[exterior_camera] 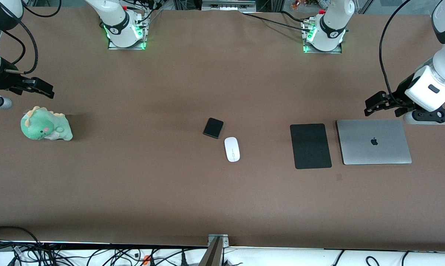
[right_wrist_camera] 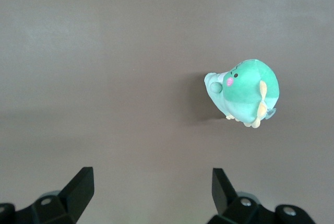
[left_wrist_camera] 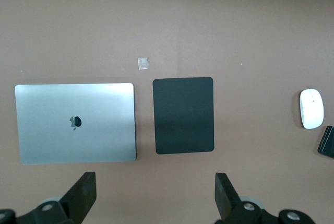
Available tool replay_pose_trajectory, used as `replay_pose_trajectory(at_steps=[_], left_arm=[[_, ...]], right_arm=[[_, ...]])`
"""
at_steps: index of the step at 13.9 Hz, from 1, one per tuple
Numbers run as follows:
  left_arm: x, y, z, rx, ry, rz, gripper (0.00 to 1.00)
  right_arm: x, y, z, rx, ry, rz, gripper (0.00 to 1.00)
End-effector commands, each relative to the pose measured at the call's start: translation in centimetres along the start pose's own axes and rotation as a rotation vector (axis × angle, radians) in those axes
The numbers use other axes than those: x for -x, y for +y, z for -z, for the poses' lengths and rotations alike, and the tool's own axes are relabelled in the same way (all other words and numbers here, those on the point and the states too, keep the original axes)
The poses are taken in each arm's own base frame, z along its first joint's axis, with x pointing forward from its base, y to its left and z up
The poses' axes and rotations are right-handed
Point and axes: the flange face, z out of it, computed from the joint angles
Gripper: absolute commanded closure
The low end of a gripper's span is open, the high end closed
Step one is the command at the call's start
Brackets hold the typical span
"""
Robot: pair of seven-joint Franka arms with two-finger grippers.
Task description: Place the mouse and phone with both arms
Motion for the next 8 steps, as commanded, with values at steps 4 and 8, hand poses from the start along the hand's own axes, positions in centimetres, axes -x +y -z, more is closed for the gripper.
replay_pose_trajectory(at_steps=[4, 8], left_arm=[[-0.4, 0.1, 0.1, 0.018, -0.025, -0.023, 0.0], [-0.7, 0.0, -0.7, 0.016, -0.038, -0.026, 0.0]], right_arm=[[-0.6, -1.8, -2.9, -0.005, -0.091, 0.029, 0.0], [-0.8, -2.2, -3.5, -0.008, -0.103, 0.028, 0.0]])
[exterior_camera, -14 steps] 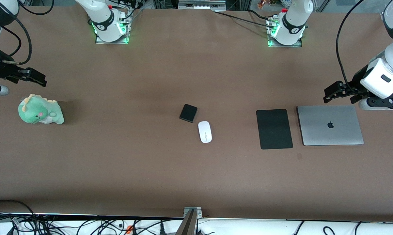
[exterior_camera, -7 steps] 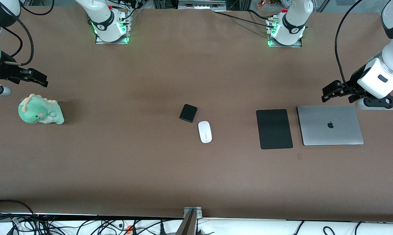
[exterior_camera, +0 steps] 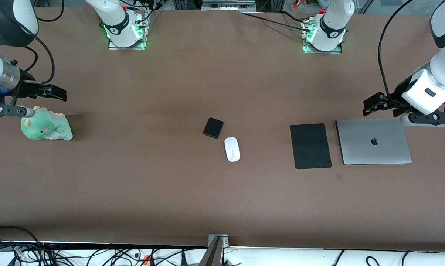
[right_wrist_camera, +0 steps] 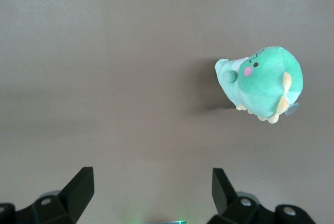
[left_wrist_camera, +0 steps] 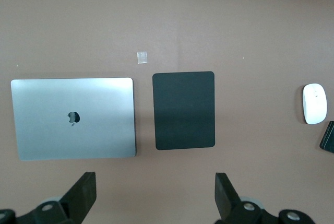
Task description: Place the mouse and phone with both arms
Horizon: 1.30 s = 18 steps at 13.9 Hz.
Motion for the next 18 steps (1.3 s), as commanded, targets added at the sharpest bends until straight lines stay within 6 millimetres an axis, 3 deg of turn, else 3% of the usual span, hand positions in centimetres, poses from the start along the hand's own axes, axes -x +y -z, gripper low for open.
replay_pose_trajectory(at_steps=[1, 3, 14, 18], left_arm=[[-0.4, 0.1, 0.2, 0.015, -0.015, -0.024, 0.0], [-1.0, 0.3, -1.6, 0.02, -0.046, -0.024, 0.0], [-1.0, 0.3, -1.5, 0.017, -0.044, -0.019, 0.0], [-1.5, -1.6, -2.5, 0.024, -0.068, -0.009, 0.0]], right_arm=[[0.4, -0.2, 0.3, -0.023, -0.012, -0.005, 0.0], [0.6, -0.2, 0.0, -0.02, -0.032, -0.006, 0.0], [0.7, 0.8, -0.7, -0.021, -0.063, -0.024, 0.0], [0.6, 0.6, -1.0, -0.023, -0.067, -0.022, 0.0]])
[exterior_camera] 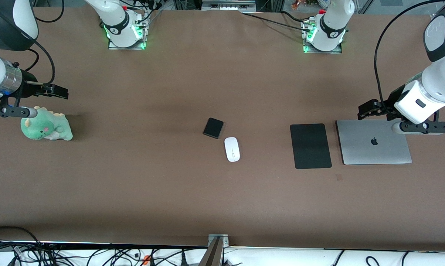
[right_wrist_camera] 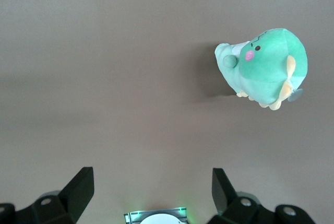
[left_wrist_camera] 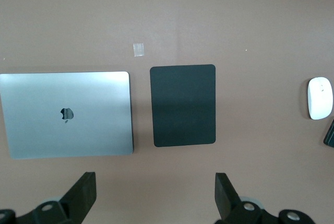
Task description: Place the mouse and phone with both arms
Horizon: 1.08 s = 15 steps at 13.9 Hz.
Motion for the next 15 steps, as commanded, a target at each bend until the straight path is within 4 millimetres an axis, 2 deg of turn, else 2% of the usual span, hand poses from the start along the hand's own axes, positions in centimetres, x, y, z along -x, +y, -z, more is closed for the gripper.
replay_pose_trajectory(at_steps=[1, 3, 5, 8, 11, 13, 15], left_arm=[[-0.3, -0.7, 0.2, 0.014, -0.029, -0.03, 0.0], [-0.2, 1.1, -0.1, 0.026, -0.037, -0.033, 0.0], [0.2, 6.2, -1.3, 0.02, -0.054, 0.001, 0.0], [-0.5, 13.7, -5.5, 0.069, -0.06, 0.146, 0.0], [-0.6, 21.4, -10.5, 0.082, -0.037, 0.261, 0.0], [-0.6, 26.1, -14.8, 0.117, -0.016, 0.308, 0.0], [-0.9, 29.8, -19.9, 0.165, 0.014, 0.344, 0.0]], right_arm=[[0.3, -0.4, -0.1, -0.033, -0.012, -0.012, 0.0], [0.3, -1.0, -0.3, -0.062, -0.021, -0.064, 0.0], [0.4, -2.6, -0.1, -0.079, -0.023, -0.093, 0.0], [0.4, -6.4, -0.7, -0.076, -0.038, -0.159, 0.0], [0.9, -6.4, -0.8, -0.067, -0.072, -0.162, 0.0], [1.4, -6.1, -0.6, -0.063, -0.09, -0.166, 0.0], [1.8, -5.9, -0.6, -0.056, -0.12, -0.167, 0.0]])
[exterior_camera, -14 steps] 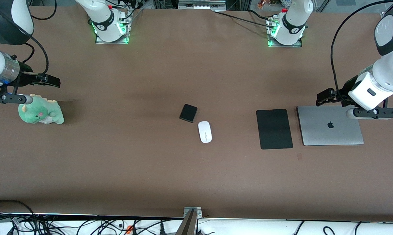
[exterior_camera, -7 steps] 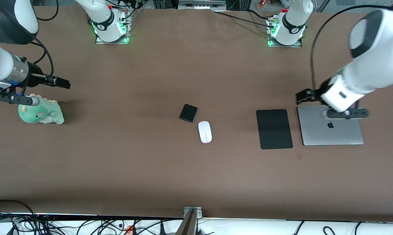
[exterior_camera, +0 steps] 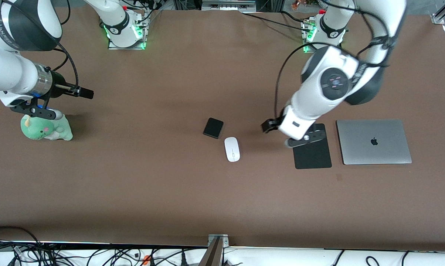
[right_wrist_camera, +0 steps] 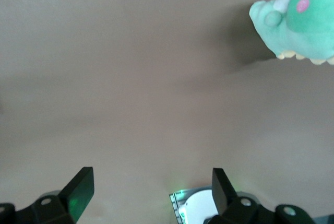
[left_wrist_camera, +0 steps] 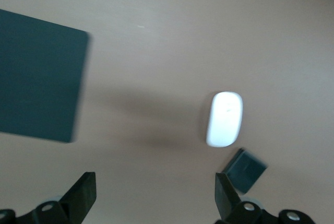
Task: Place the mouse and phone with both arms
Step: 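Lower the left gripper onto the white mouse and close on it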
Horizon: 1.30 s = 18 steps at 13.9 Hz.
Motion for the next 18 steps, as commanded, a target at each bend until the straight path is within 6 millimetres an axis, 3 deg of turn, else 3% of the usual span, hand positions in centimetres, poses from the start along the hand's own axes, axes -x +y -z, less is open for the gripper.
replay_pose_trajectory(at_steps=[1, 4, 8, 11, 13, 18], left_arm=[[0.4, 3.5, -6.7, 0.06, 0.023, 0.047, 0.0], [0.2, 6.2, -12.5, 0.065, 0.042, 0.01, 0.0], [2.9, 9.3, -19.0, -0.026, 0.094, 0.004, 0.0], [4.4, 11.2, -22.6, -0.044, 0.107, 0.027, 0.0], [4.7, 11.8, -24.0, -0.044, 0.108, 0.029, 0.0], [4.0, 11.3, -24.1, -0.047, 0.116, 0.024, 0.0]], right_arm=[[0.8, 0.7, 0.6, -0.01, -0.025, -0.022, 0.0], [0.8, 0.7, 0.6, -0.009, -0.026, -0.022, 0.0], [0.7, 0.6, 1.1, -0.012, -0.016, -0.02, 0.0], [0.4, 0.5, 1.0, -0.017, -0.003, -0.019, 0.0], [-0.1, 0.3, 1.0, -0.024, 0.017, -0.019, 0.0], [-1.1, 0.1, 0.7, -0.036, 0.052, -0.017, 0.0]])
